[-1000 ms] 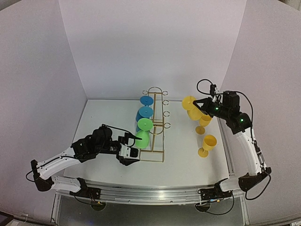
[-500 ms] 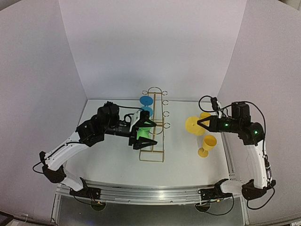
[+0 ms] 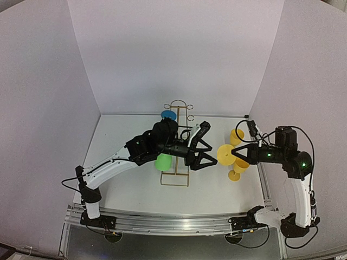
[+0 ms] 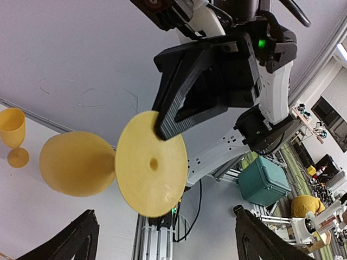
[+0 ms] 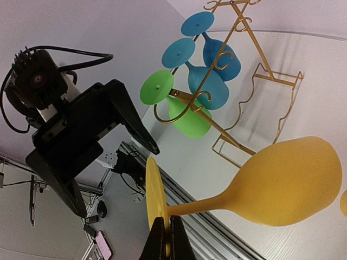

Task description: Take the wine glass off the wine glass rack

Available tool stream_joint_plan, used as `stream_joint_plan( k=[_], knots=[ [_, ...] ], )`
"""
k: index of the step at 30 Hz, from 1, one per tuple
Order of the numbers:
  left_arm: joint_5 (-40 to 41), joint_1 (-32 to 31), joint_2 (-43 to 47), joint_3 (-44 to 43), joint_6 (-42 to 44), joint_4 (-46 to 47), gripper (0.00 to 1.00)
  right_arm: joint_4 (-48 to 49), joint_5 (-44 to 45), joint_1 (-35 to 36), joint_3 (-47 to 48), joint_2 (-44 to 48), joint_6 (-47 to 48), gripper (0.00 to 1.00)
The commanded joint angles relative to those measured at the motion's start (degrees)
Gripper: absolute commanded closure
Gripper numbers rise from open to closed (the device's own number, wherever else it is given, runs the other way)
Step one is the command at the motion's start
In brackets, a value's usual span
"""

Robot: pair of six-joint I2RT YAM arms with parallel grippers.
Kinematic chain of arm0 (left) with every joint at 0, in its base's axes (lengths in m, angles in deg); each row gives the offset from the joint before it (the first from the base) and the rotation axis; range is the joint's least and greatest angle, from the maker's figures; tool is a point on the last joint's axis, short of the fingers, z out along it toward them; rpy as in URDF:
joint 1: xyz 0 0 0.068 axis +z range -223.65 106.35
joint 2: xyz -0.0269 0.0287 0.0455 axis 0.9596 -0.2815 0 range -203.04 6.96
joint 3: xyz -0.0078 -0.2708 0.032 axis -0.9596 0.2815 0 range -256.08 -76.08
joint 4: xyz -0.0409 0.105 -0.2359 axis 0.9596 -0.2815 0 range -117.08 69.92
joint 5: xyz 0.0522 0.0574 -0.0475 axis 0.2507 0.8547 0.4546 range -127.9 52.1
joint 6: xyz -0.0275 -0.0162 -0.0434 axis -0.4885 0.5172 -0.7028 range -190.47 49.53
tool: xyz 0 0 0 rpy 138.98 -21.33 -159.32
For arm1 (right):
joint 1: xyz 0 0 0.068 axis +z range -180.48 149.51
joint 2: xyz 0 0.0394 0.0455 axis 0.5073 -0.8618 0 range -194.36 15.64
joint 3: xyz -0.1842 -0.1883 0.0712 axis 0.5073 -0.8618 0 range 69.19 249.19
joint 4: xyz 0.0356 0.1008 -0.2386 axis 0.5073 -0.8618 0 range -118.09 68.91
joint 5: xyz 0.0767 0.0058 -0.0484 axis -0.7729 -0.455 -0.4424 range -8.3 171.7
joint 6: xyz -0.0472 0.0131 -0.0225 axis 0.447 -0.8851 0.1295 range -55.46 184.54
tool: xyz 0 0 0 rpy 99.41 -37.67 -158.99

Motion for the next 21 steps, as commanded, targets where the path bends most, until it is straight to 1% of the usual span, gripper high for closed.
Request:
stream_joint_plan(
  k=[1,5,10,14,19,21],
  knots=[
    [1.42,-0.89,-2.15,-5.79,-5.13,2.79,0.19,3.53,-2.09,0.21,-1.64,0.88,0.17,1.0],
    [1.2,-0.91,-2.94,-5.7,-5.88,3.67,0.3,5.34,-2.31,0.22,-2.3,1.24,-0.6,1.0],
    [0.32,-0.94,-3.92,-5.89,-7.09,3.86,0.39,7.13,-2.82,0.22,-2.66,1.2,-1.24,1.0],
    [-0.13,-0.9,-4.04,-5.41,-7.35,4.28,0.53,7.81,-3.29,0.23,-2.49,0.83,-1.47,1.0],
    [-1.23,-0.94,-4.69,-5.98,-7.49,4.76,0.64,9.96,-4.35,0.21,-2.71,0.75,-2.54,1.0],
    [-1.65,-0.91,-4.88,-6.04,-7.46,4.99,0.71,10.75,-4.87,0.21,-2.76,0.66,-3.02,1.0]
  ],
)
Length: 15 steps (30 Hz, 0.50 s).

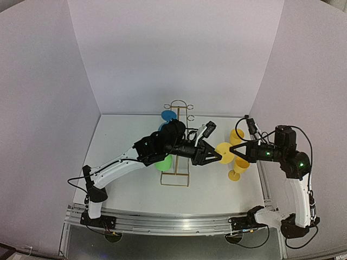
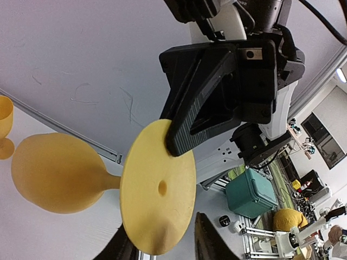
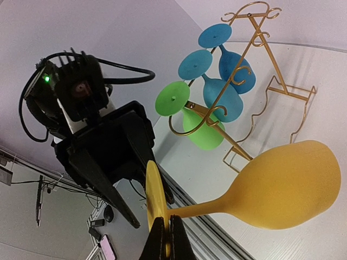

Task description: Take the wine glass off the wine glass rack

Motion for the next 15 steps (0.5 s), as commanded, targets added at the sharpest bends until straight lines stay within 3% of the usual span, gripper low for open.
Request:
stream_joint_plan(
  k=[1,4,5,10,15],
  knots=[
    [-2.02,-0.3,-0.59,-2.76,-0.39,3.03,0.76,4.59,-2.47,0.22,-0.06,-0.08,-1.42,1.0],
    [-2.3,-0.34,-0.49,-2.76,0.22,3.09,0.97,5.13,-2.89,0.26,-0.2,-0.14,-1.74,1.0],
    [-2.14,-0.28,-0.37,-2.72,0.77,3.03,1.0,5.16,-2.89,0.24,-0.26,-0.07,-1.69,1.0],
    [-1.66,-0.2,2.18,-0.09,9.65,2.41,1.0,4.91,-0.05,0.22,-0.56,0.73,-1.92,0.97],
    [-0.63,-0.75,7.84,5.32,32.0,-0.71,1.0,3.89,2.56,0.24,1.81,0.65,-2.62,0.46]
  ],
)
